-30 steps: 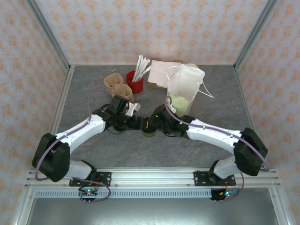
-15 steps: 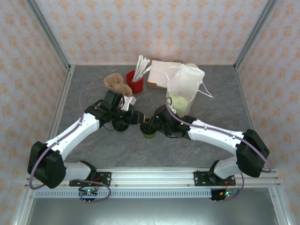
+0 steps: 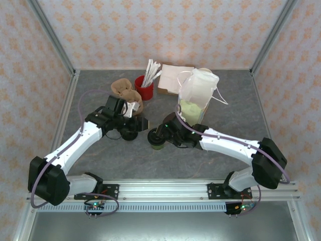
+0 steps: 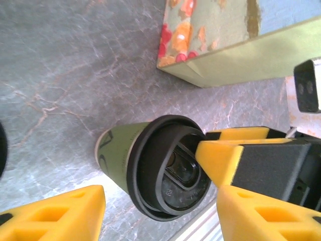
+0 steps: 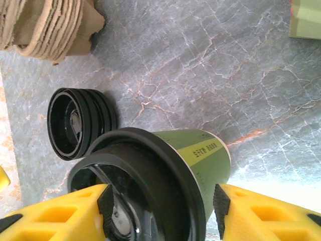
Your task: Pack the takeout coffee
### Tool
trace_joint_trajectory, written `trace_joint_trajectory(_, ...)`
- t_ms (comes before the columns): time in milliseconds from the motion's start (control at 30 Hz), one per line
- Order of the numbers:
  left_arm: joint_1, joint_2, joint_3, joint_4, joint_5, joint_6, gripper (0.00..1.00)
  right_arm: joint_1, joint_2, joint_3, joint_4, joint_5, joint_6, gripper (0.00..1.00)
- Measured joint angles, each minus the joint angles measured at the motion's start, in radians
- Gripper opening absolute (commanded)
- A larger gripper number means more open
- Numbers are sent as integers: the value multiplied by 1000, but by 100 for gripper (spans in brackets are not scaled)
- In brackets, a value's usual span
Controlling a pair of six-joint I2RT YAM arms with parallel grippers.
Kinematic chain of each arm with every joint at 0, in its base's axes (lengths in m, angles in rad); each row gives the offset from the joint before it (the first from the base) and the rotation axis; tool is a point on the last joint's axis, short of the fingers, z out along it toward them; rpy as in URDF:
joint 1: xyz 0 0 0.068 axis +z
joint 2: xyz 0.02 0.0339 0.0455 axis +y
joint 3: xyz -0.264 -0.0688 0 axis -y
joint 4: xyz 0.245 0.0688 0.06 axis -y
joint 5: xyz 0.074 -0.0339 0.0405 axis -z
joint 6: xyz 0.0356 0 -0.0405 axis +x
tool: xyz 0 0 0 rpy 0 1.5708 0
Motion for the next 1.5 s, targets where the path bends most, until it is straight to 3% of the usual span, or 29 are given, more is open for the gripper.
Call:
trace_joint_trajectory(233, 42, -90, 24, -13, -235, -48, 67, 0, -42, 41, -58, 24, -26, 62)
trace_joint_trajectory(467, 167, -19, 68, 11, -390, -136, 67, 0, -128, 108, -143, 42, -73, 62)
trace_joint_trajectory(967, 365, 409, 349, 108, -409, -232, 58, -5, -296, 210, -277, 33, -183, 61)
trace_joint_trajectory(1200, 380, 554, 443, 118, -409, -249, 53, -51, -346, 211, -327, 22, -206, 61)
trace_joint_trajectory(1500, 380, 608, 513, 123, -409, -249, 46, -88, -379, 211, -358, 6, -209, 61)
